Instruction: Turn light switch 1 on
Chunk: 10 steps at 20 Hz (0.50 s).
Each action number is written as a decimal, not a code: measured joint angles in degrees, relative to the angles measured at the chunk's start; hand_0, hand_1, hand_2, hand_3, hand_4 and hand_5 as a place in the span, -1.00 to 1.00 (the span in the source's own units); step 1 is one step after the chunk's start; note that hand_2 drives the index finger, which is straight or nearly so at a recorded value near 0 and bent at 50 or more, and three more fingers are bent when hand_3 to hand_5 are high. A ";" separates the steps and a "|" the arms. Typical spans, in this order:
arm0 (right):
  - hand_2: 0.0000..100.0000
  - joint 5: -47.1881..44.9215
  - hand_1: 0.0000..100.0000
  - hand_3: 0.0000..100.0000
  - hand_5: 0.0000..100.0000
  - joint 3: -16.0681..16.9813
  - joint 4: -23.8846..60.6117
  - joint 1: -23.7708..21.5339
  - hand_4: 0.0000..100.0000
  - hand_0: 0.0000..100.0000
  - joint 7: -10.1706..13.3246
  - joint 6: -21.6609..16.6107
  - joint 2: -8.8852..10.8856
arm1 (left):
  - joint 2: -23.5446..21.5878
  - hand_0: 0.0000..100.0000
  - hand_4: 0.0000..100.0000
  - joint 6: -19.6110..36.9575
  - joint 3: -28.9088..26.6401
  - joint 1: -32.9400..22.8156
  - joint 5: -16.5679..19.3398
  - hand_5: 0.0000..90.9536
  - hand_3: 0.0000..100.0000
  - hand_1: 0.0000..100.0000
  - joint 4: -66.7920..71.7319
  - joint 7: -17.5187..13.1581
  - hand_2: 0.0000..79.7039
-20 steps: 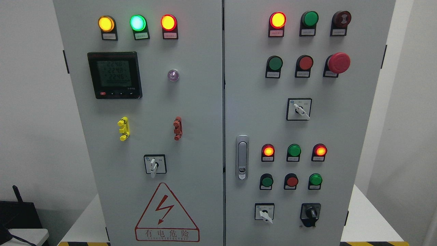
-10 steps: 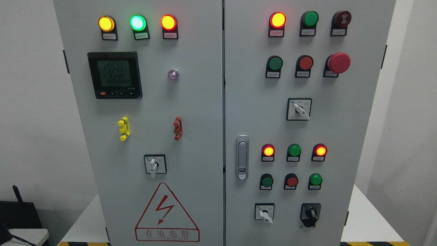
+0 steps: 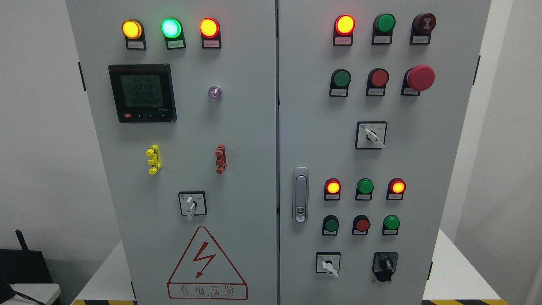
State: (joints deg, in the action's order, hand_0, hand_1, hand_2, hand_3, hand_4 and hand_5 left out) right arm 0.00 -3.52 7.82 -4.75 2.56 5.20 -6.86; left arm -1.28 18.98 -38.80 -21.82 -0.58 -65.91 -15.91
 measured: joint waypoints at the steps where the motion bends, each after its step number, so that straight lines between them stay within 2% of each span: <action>1: -1.00 0.00 -0.22 -1.00 -1.00 0.00 0.00 0.00 -1.00 -0.76 0.00 0.00 0.00 | -0.13 -0.78 0.12 0.32 -0.41 0.00 -0.50 -0.21 -0.10 -0.40 -1.90 -0.10 -0.35; 10: -1.00 0.00 -0.22 -1.00 -1.00 0.00 0.00 0.00 -1.00 -0.76 0.00 0.00 0.00 | -1.28 -0.92 0.37 3.44 -1.75 1.34 -5.02 0.20 0.20 -0.46 -17.04 -0.33 -0.07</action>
State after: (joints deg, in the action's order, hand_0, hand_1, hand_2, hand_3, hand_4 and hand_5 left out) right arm 0.00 -3.52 7.82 -4.75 2.56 5.20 -6.86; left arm -2.55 22.42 -40.55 -20.48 -5.60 -82.96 -16.23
